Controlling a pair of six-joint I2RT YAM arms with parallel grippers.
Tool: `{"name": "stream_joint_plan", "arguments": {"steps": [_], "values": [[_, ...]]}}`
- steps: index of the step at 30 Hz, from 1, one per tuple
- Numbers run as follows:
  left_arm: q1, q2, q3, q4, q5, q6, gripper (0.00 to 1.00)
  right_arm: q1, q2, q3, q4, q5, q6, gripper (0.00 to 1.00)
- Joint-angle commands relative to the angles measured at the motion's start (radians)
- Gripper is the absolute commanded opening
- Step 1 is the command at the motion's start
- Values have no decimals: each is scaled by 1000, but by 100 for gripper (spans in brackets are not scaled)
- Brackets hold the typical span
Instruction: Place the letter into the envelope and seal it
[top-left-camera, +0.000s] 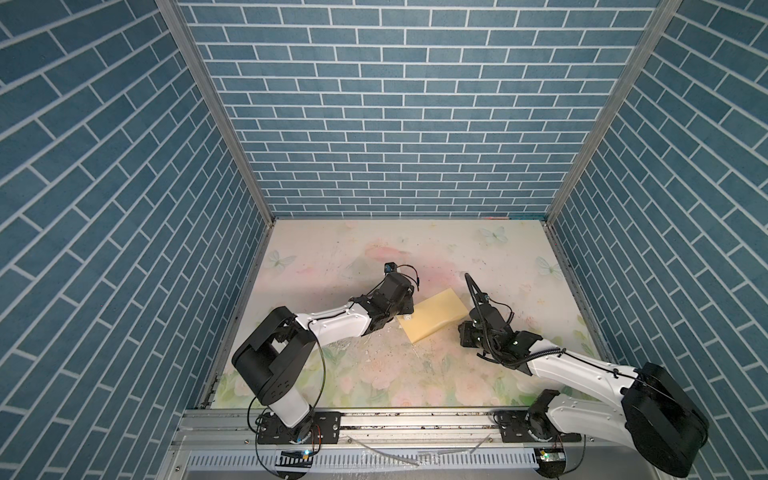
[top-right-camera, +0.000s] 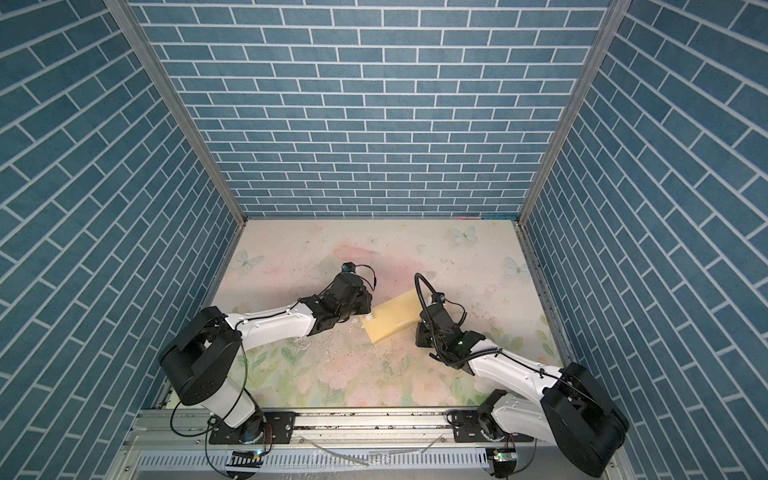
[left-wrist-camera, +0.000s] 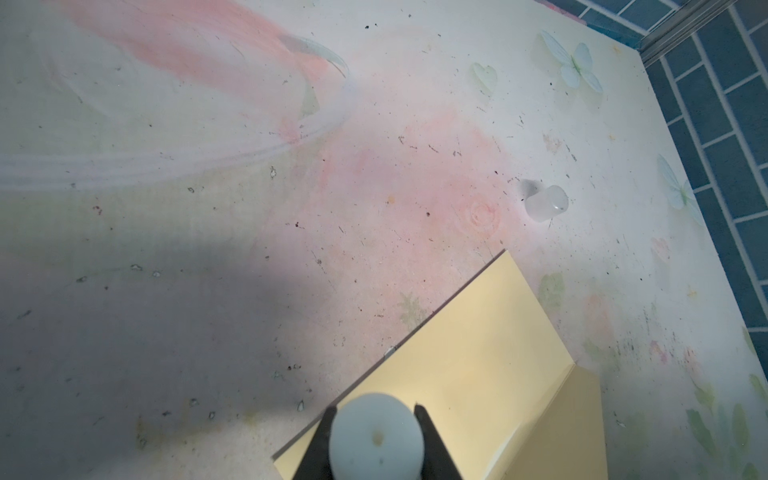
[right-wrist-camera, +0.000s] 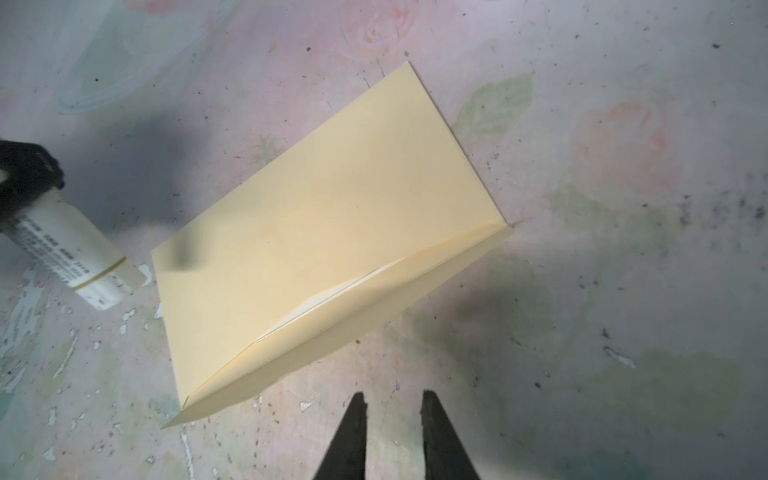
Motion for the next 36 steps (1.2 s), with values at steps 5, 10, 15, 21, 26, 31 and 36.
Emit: {"name": "stream_joint_plan", "arguments": {"steps": [5, 10, 15, 21, 26, 31, 36], "values": [[-3, -20, -3, 9, -35, 29, 0, -42, 92, 14, 58, 61, 47, 17], [-3, -14, -3, 10, -41, 31, 0, -89, 172, 48, 141, -20, 20, 16], [-1, 3, -3, 17, -45, 33, 0, -108, 265, 129, 187, -84, -28, 16], [13, 11, -10, 16, -49, 38, 0, -132, 380, 227, 213, -148, -91, 17], [40, 1, -38, 28, -41, 28, 0, -138, 482, 342, 207, -239, -163, 17], [72, -11, -67, 51, -29, 24, 0, -138, 553, 437, 188, -325, -187, 18], [89, 1, -69, 66, -18, 30, 0, -138, 579, 475, 181, -355, -190, 18]]}}
